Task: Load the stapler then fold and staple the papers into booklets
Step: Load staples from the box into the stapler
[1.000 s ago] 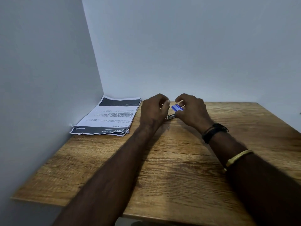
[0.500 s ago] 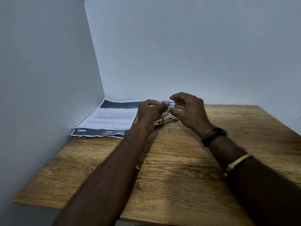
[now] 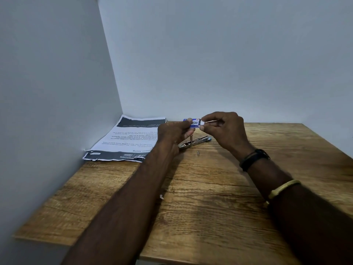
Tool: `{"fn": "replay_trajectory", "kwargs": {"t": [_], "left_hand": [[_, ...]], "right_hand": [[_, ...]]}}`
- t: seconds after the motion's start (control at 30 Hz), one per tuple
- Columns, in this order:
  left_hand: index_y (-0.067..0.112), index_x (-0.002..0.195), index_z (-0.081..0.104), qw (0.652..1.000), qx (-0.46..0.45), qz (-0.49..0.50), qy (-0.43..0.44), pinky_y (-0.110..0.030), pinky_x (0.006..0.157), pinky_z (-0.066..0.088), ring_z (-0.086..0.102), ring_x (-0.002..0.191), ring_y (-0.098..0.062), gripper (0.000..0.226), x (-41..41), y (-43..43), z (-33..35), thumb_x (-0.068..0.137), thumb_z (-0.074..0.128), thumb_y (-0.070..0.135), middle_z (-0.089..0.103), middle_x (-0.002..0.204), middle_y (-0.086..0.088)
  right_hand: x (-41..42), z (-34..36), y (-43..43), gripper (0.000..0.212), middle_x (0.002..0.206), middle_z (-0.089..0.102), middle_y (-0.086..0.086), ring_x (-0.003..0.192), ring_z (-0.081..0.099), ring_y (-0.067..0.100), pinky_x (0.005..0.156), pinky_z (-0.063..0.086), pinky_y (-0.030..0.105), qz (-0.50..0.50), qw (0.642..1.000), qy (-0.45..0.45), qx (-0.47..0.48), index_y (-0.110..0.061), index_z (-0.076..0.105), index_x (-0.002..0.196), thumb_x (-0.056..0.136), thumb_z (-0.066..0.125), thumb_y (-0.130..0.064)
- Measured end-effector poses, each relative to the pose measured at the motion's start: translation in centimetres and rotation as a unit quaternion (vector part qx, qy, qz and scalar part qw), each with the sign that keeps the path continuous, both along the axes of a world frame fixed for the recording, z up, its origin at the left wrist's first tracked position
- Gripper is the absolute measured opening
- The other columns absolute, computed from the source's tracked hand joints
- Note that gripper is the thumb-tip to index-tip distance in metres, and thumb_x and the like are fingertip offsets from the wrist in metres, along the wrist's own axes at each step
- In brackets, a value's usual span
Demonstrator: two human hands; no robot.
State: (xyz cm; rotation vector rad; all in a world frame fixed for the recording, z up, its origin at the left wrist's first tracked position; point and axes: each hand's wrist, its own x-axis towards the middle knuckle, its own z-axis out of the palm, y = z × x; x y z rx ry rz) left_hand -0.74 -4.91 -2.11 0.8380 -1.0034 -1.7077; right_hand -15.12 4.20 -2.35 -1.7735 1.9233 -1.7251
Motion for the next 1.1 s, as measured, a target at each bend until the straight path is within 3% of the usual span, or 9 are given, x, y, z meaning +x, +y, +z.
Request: {"fn": "replay_trajectory", "kwargs": {"t": [0.13, 0.33, 0.4, 0.53, 0.7, 0.87, 1.0, 1.1], "left_hand": [[-0.004, 0.078, 0.067, 1.000, -0.006, 0.002, -0.005, -0.024, 0.056, 0.061, 0.074, 0.057, -0.019, 0.017, 0.0, 0.2, 0.1, 0.077, 0.084, -0.002, 0.074, 0.068, -0.013], [-0.006, 0.081, 0.066, 1.000, -0.014, 0.007, -0.019, -0.023, 0.054, 0.061, 0.073, 0.056, -0.018, 0.018, -0.1, 0.2, 0.2, 0.078, 0.083, -0.003, 0.073, 0.078, -0.018], [-0.007, 0.082, 0.067, 0.999, -0.020, -0.001, -0.029, -0.023, 0.056, 0.061, 0.073, 0.057, -0.017, 0.017, -0.1, 0.3, 0.2, 0.078, 0.083, -0.002, 0.073, 0.080, -0.019], [-0.007, 0.082, 0.068, 0.999, -0.019, 0.002, -0.029, -0.024, 0.057, 0.062, 0.073, 0.058, -0.018, 0.017, 0.0, 0.3, 0.2, 0.077, 0.083, -0.002, 0.073, 0.080, -0.018], [-0.006, 0.081, 0.068, 0.999, -0.017, 0.011, -0.026, -0.027, 0.061, 0.064, 0.073, 0.061, -0.020, 0.018, 0.0, 0.3, 0.3, 0.077, 0.084, -0.002, 0.073, 0.080, -0.019], [-0.010, 0.090, 0.068, 0.999, -0.016, 0.008, -0.032, -0.023, 0.056, 0.061, 0.075, 0.060, -0.019, 0.020, 0.0, 0.5, 0.3, 0.078, 0.083, -0.002, 0.073, 0.083, -0.021], [-0.003, 0.078, 0.067, 0.998, -0.022, 0.009, -0.049, -0.028, 0.063, 0.064, 0.076, 0.064, -0.021, 0.016, 0.1, 0.4, 0.2, 0.078, 0.083, -0.002, 0.075, 0.083, -0.020], [-0.002, 0.080, 0.069, 0.998, -0.026, 0.006, -0.062, -0.031, 0.070, 0.065, 0.077, 0.068, -0.021, 0.014, 0.1, 0.5, 0.1, 0.079, 0.083, -0.001, 0.077, 0.090, -0.021]], "right_hand": [[0.2, 0.1, 0.0, 0.026, 0.095, 0.073, -0.006, 0.071, 0.066, -0.012, 0.067, 0.045, 0.001, -0.007, 0.999, 0.032, 0.012, -0.020, 0.080, 0.109, 0.083, 0.081, -0.016], [0.5, 0.2, -0.1, 0.005, 0.081, 0.074, -0.008, 0.063, 0.065, -0.006, 0.060, 0.042, 0.005, -0.026, 0.999, 0.024, 0.018, -0.020, 0.081, 0.086, 0.083, 0.079, -0.025], [0.3, 0.2, 0.0, 0.005, 0.077, 0.075, -0.007, 0.066, 0.070, 0.003, 0.064, 0.052, 0.018, -0.021, 0.999, -0.003, 0.024, -0.021, 0.078, 0.081, 0.082, 0.080, -0.025], [-0.1, 0.3, 0.1, 0.008, 0.082, 0.076, 0.003, 0.077, 0.077, 0.021, 0.074, 0.065, 0.039, 0.009, 0.995, -0.093, 0.033, -0.017, 0.077, 0.086, 0.083, 0.075, -0.009], [-0.3, 0.1, 0.0, 0.026, 0.085, 0.076, 0.004, 0.082, 0.077, 0.019, 0.074, 0.065, 0.033, 0.029, 0.991, -0.128, 0.037, -0.019, 0.078, 0.082, 0.087, 0.065, 0.003], [-0.3, 0.2, 0.0, 0.011, 0.084, 0.078, 0.003, 0.077, 0.077, 0.017, 0.070, 0.066, 0.035, 0.014, 0.994, -0.102, 0.046, -0.016, 0.081, 0.089, 0.089, 0.072, -0.010], [-0.5, 0.5, 0.2, 0.010, 0.088, 0.079, 0.002, 0.080, 0.076, 0.018, 0.075, 0.065, 0.040, 0.008, 0.995, -0.070, 0.069, -0.011, 0.083, 0.093, 0.084, 0.078, -0.010], [-0.6, 0.9, 0.5, 0.012, 0.087, 0.079, -0.003, 0.075, 0.075, 0.011, 0.077, 0.064, 0.036, 0.011, 0.996, -0.024, 0.086, -0.016, 0.084, 0.094, 0.083, 0.080, -0.012]]}}
